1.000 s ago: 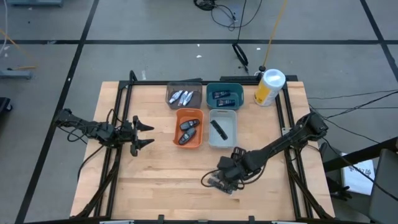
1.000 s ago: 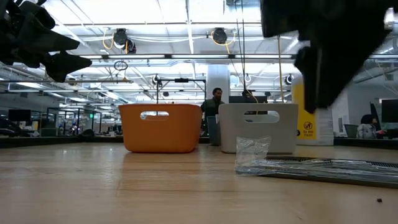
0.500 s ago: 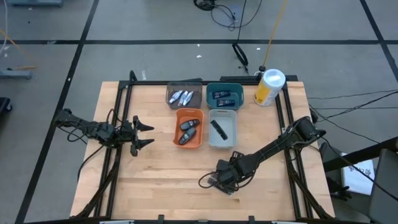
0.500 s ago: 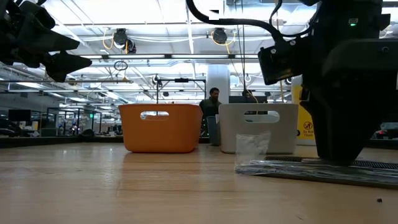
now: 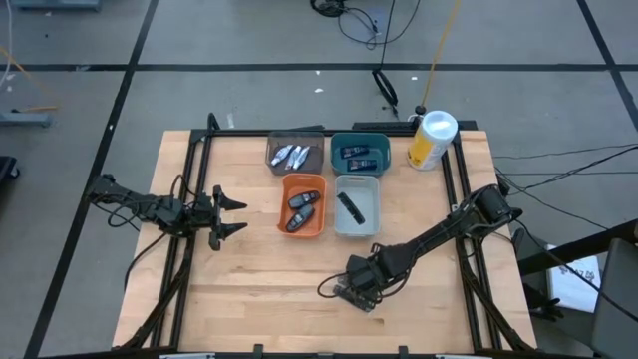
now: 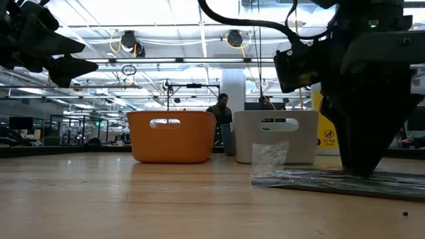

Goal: Pick & Place Travel size toiletries
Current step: Put the black comb into the gray bin

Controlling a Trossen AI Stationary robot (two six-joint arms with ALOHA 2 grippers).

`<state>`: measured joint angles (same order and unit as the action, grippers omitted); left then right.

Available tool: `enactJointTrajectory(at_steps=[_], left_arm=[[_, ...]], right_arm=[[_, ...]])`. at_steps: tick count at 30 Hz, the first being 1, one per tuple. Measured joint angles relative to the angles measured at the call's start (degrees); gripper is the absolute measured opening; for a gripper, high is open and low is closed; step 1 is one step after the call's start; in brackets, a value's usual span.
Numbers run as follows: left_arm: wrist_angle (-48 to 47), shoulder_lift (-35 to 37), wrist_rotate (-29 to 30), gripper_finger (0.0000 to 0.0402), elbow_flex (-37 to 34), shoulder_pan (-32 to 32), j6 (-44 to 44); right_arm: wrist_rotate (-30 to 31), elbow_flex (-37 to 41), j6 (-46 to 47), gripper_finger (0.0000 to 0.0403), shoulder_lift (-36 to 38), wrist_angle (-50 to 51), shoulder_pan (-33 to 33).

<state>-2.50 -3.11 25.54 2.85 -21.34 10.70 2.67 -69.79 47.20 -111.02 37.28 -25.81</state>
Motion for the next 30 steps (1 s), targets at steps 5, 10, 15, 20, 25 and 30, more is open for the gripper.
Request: enactJointTrajectory(at_steps=[5, 10, 15, 20, 25, 30], left_arm=[[0.0, 0.0, 0.0, 0.0282, 0.0, 0.0, 0.0], [0.0, 0.0, 0.0, 0.0283, 0.0, 0.0, 0.0], [0.0, 0.0, 0.0, 0.0282, 0.0, 0.0, 0.0], [0.1, 0.0, 0.0, 0.0282, 0.0, 0.0, 0.0], [0.1, 0.0, 0.0, 0.0282, 0.0, 0.0, 0.0], [0.2, 0.0, 0.0, 0.0282, 0.0, 0.0, 0.0]], right_arm=[[-0.1, 1.4, 0.1, 0.0085, -0.1, -0.3, 0.7], [0.1, 1.5, -0.2, 0.0055, -0.1, -0.3, 0.7], [0.3, 1.5, -1.4, 0.0011, -0.1, -0.4, 0.7], [0.7, 1.6, -1.8, 0.0002, -0.2, -0.5, 0.8], [5.3, 1.6, -2.2, 0.0003, 1.0, -0.9, 0.7], [11.4, 1.8, -5.2, 0.0001, 4.7, -3.0, 0.6]])
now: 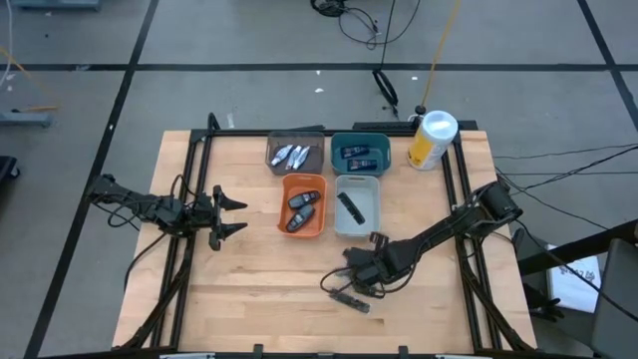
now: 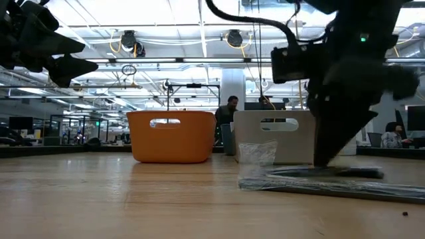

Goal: Pick & Place Travel size toiletries
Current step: Put the black comb into the gray bin

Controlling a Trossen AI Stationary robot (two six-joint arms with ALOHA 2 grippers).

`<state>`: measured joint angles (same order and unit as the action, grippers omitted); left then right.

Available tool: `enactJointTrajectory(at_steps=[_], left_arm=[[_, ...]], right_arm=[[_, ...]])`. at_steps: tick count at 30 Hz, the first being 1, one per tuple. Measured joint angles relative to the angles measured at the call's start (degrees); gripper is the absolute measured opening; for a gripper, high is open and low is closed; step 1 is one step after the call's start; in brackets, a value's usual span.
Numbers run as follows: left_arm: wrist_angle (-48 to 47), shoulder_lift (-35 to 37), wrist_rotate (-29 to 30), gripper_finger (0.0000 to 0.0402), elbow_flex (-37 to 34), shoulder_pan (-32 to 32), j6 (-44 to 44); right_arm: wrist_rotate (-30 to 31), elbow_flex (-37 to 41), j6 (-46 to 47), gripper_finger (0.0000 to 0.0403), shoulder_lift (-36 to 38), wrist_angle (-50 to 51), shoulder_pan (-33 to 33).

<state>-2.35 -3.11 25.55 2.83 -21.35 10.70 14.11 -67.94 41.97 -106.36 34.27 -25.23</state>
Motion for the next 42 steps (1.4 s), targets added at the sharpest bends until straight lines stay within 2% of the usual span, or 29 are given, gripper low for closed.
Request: enactJointTrajectory(at_steps=[4, 7, 11, 15, 17, 20, 22, 26, 31, 42], left_arm=[[0.0, 0.0, 0.0, 0.0282, 0.0, 0.0, 0.2], [0.0, 0.0, 0.0, 0.0282, 0.0, 0.0, 0.1], [0.0, 0.0, 0.0, 0.0282, 0.0, 0.0, 0.1], [0.0, 0.0, 0.0, 0.0282, 0.0, 0.0, 0.1], [0.0, 0.0, 0.0, 0.0282, 0.0, 0.0, 0.2], [0.0, 0.0, 0.0, 0.0282, 0.0, 0.0, 0.2], [0.0, 0.0, 0.0, 0.0282, 0.0, 0.0, 0.2], [0.1, 0.0, 0.0, 0.0282, 0.0, 0.0, 0.2], [0.1, 0.0, 0.0, 0.0282, 0.0, 0.0, 0.2], [0.1, 0.0, 0.0, 0.0282, 0.0, 0.0, 0.2]], right_arm=[[2.9, 0.0, -1.4, 0.0012, 3.8, -1.7, -0.2], [2.7, -0.1, -2.9, 0.0038, 5.7, -5.3, -0.7], [2.2, -0.1, -8.2, 0.0107, 6.3, -11.8, -1.5], [2.1, 0.1, -15.0, 0.0193, 5.4, -11.1, -2.2], [0.1, 0.7, -16.1, 0.0229, 4.3, -11.3, -1.8], [-4.6, 1.5, -16.2, 0.0267, 2.1, -11.3, -0.3], [-5.2, 2.2, -16.3, 0.0279, 0.3, -11.3, 0.3], [-5.3, 2.0, -17.0, 0.0277, -1.3, -11.0, 1.8], [-5.9, 2.0, -19.4, 0.0245, -2.0, -9.3, 3.4], [-6.7, 2.1, -21.5, 0.0090, -2.2, -9.0, 3.9]])
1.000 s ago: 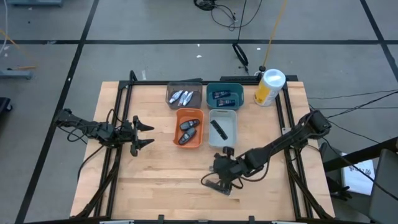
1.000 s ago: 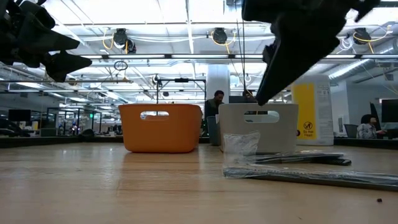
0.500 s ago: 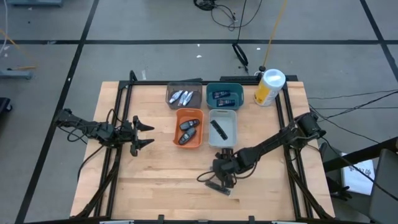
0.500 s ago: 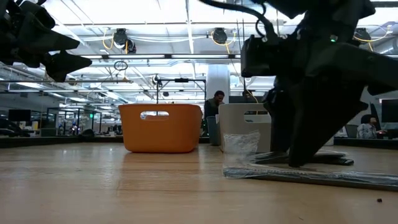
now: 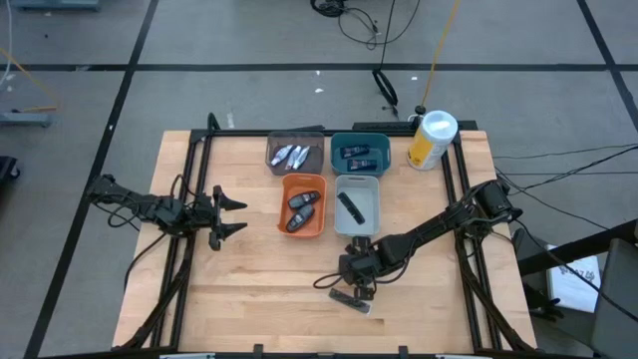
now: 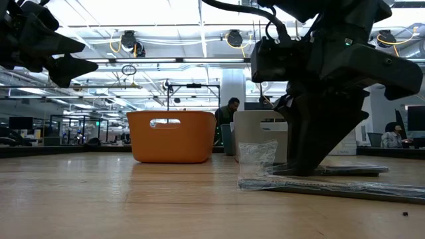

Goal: Pick & Place Travel size toiletries
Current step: Put the black comb into the gray bin

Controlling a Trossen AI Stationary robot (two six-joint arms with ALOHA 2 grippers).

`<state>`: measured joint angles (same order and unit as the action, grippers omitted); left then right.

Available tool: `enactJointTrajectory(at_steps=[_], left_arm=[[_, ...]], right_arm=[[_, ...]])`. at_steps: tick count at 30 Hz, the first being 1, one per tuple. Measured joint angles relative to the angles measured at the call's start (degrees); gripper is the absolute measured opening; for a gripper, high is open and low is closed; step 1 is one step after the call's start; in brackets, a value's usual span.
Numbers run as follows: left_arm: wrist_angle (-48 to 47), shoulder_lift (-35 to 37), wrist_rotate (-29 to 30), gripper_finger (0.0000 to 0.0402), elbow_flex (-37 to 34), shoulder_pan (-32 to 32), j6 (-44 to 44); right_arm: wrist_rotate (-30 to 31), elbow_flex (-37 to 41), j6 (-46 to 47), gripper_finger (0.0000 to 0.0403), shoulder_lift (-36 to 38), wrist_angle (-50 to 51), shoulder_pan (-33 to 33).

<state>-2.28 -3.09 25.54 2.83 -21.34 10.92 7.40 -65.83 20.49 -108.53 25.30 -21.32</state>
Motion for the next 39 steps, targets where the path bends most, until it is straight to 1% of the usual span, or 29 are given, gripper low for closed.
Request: enactJointTrajectory(at_steps=[3, 4, 9, 10, 17, 25, 32, 37, 39], left_arm=[[0.0, 0.0, 0.0, 0.0282, 0.0, 0.0, 0.0], [0.0, 0.0, 0.0, 0.0282, 0.0, 0.0, 0.0], [0.0, 0.0, 0.0, 0.0282, 0.0, 0.0, 0.0], [0.0, 0.0, 0.0, 0.0282, 0.0, 0.0, 0.0], [0.0, 0.0, 0.0, 0.0282, 0.0, 0.0, 0.0], [0.0, 0.0, 0.0, 0.0282, 0.0, 0.0, 0.0], [0.0, 0.0, 0.0, 0.0282, 0.0, 0.0, 0.0], [0.0, 0.0, 0.0, 0.0282, 0.0, 0.0, 0.0], [0.0, 0.0, 0.0, 0.0282, 0.0, 0.0, 0.0]], right_arm=[[0.2, 0.0, 0.1, 0.0075, 0.0, 0.0, 0.0], [0.1, 0.0, 0.0, 0.0057, 0.0, -0.1, 0.0], [0.0, 0.1, 0.7, 0.0006, 1.0, -1.8, 0.0], [0.0, 0.2, 0.7, 0.0001, 1.3, -1.4, 0.0], [0.1, 0.4, 1.3, 0.0001, 3.3, -1.3, 0.0], [0.2, 0.3, 1.3, 0.0001, 6.1, -4.5, -0.5], [0.4, 0.2, 2.3, 0.0001, 10.0, -7.0, -1.2], [2.1, 0.2, 2.7, 0.0001, 13.7, -7.4, -1.4], [3.7, 0.2, 2.8, 0.0001, 15.3, -7.9, -1.3]])
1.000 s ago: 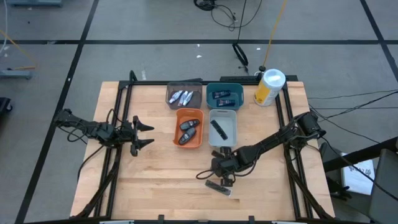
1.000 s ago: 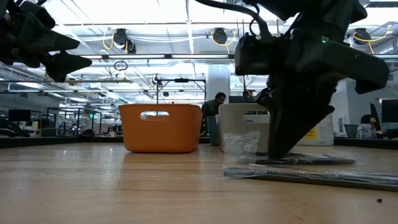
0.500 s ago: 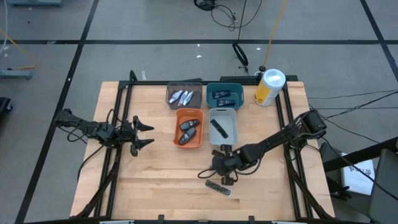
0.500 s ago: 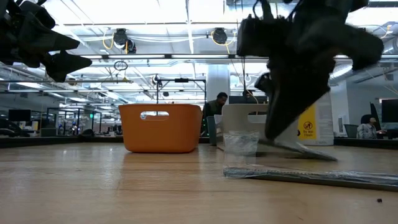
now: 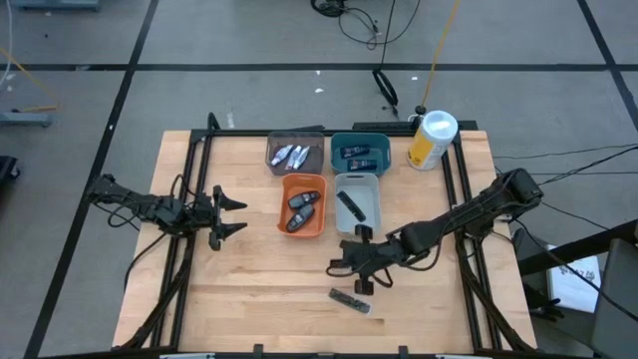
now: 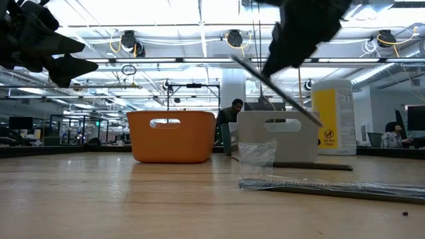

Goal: Pick & Place Travel size toiletries
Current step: Put the black comb into the gray bin

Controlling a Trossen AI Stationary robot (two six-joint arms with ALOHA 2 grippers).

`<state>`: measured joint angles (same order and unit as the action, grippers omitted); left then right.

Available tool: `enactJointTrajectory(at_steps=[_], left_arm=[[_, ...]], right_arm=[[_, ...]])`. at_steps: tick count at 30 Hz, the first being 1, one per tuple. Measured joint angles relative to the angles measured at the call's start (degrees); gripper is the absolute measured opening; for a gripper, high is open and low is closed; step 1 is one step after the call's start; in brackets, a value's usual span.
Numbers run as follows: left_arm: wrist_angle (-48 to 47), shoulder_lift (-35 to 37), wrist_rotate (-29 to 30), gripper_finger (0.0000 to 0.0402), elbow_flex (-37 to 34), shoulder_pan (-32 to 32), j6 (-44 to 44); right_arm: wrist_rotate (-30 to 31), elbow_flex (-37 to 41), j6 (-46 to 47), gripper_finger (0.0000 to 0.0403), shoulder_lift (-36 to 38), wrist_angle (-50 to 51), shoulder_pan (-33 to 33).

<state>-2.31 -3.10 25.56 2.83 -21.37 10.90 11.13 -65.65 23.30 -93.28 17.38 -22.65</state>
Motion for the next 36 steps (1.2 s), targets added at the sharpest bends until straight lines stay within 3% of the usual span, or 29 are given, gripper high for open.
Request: enactJointTrajectory(at_steps=[13, 29, 36], left_arm=[[0.0, 0.0, 0.0, 0.0282, 0.0, 0.0, 0.0], [0.0, 0.0, 0.0, 0.0282, 0.0, 0.0, 0.0], [0.0, 0.0, 0.0, 0.0282, 0.0, 0.0, 0.0]], right_arm=[[10.1, -0.1, -2.0, 0.0000, 8.1, -1.4, 1.4], [10.1, -0.1, 0.2, 0.0000, 9.3, -0.3, 14.0], [11.5, 5.3, 10.5, 0.0000, 9.2, -0.4, 18.9]])
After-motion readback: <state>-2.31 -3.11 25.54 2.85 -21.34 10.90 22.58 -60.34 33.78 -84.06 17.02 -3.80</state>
